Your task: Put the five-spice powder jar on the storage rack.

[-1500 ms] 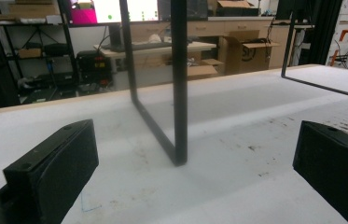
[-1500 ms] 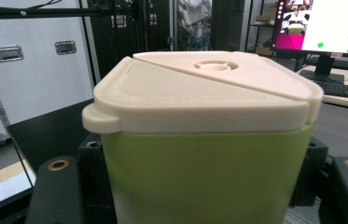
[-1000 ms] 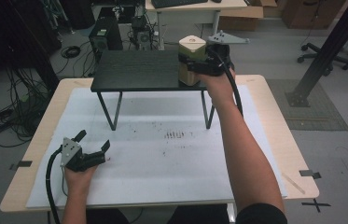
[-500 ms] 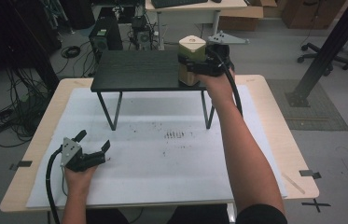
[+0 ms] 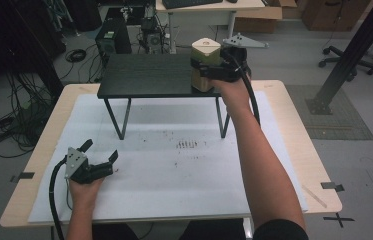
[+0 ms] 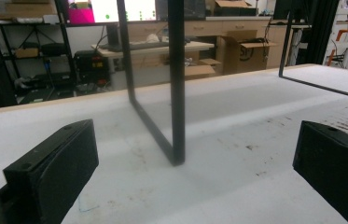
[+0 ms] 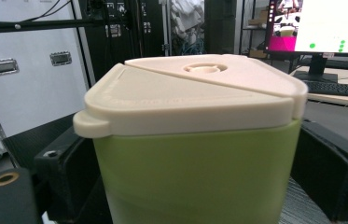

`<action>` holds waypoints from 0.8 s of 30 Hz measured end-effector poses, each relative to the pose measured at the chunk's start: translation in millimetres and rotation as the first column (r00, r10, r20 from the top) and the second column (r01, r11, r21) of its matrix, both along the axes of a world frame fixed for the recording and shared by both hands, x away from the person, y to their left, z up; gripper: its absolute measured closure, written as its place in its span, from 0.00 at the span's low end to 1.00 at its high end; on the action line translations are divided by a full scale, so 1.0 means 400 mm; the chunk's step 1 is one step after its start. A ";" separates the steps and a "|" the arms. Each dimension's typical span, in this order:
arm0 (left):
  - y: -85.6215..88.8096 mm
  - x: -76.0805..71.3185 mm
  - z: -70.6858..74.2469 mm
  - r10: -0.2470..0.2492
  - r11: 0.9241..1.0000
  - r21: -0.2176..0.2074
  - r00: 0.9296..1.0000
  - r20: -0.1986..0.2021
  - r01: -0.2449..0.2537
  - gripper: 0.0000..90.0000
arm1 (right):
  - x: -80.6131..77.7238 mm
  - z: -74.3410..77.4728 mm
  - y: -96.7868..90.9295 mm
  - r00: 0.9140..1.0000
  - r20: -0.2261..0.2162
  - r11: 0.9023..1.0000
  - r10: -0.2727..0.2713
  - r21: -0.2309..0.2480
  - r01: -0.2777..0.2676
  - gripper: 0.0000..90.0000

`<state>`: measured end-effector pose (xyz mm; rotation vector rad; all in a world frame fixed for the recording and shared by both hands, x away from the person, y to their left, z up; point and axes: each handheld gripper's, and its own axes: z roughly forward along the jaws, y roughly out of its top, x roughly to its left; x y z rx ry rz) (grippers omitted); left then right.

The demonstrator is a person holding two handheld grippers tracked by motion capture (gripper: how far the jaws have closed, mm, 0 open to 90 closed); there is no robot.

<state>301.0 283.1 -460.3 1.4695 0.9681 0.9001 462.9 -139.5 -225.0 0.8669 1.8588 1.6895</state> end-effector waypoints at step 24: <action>0.000 0.000 0.000 0.000 1.000 0.000 1.000 0.000 0.000 0.00 | -0.015 -0.007 -0.010 0.999 0.051 1.000 0.005 0.023 -0.006 0.00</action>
